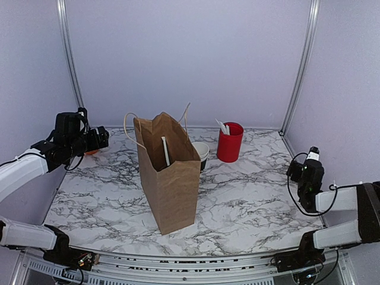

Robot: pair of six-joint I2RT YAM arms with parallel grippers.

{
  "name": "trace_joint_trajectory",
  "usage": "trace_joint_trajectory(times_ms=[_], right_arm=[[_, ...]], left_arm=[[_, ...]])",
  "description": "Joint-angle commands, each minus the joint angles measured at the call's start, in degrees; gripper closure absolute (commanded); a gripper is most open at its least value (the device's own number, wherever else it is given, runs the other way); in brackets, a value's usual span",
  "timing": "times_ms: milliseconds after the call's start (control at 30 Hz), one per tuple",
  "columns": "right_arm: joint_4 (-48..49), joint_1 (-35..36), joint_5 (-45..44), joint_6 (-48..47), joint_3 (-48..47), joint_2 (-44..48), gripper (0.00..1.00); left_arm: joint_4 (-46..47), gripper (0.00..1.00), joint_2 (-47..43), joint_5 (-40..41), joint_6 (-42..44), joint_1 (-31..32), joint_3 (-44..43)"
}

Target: Pack the takeout coffee

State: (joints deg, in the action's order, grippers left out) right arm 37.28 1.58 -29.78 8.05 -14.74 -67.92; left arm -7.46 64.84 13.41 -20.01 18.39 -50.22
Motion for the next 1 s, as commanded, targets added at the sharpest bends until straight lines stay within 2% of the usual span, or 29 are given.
trace_joint_trajectory(times_ms=[0, 67, 200, 333, 467, 533, 633, 767, 833, 967], right_arm=[[26.2, -0.4, 2.2, -3.4, 5.0, -5.9, 0.0], [33.6, -0.4, 2.9, -5.9, 6.7, -9.1, 0.0], [40.8, -0.4, 8.5, -6.6, 8.7, -12.4, 0.0], [58.4, -0.2, 10.7, -9.1, 12.1, -21.2, 0.0], [59.0, 1.1, 11.7, -11.5, 9.4, -25.4, 0.0], [46.6, 1.7, 12.2, -11.2, 5.7, -22.6, 0.0], [43.0, 2.7, 9.9, -12.3, 2.9, -24.0, 0.0], [44.6, 2.8, 10.0, -12.8, 3.1, -24.5, 0.0], [42.4, 2.7, 10.1, -12.0, 2.5, -23.8, 0.0], [43.3, 2.7, 10.1, -12.3, 2.7, -24.1, 0.0]], left_arm=[[6.1, 0.01, -2.1, 2.7, 4.6, -0.3, 4.0], [10.3, 0.01, -3.2, 0.9, 7.7, -0.3, 6.8], [15.3, 0.01, -3.3, 1.2, 9.6, -0.6, 11.6], [19.0, 0.01, -1.0, 5.9, 11.7, -1.1, 14.5], [22.5, 0.01, 1.4, 13.4, 12.9, -2.5, 17.0], [26.9, 0.01, 2.0, 16.0, 12.9, -3.6, 20.2], [36.1, 0.01, 3.1, 17.5, 13.8, -6.2, 25.0], [46.3, 0.01, 9.3, 20.4, 14.2, -9.9, 28.4], [51.3, 0.01, 12.5, 18.9, 12.9, -11.8, 29.7], [62.6, 0.01, 16.2, 13.4, 18.1, -12.5, 30.8]])
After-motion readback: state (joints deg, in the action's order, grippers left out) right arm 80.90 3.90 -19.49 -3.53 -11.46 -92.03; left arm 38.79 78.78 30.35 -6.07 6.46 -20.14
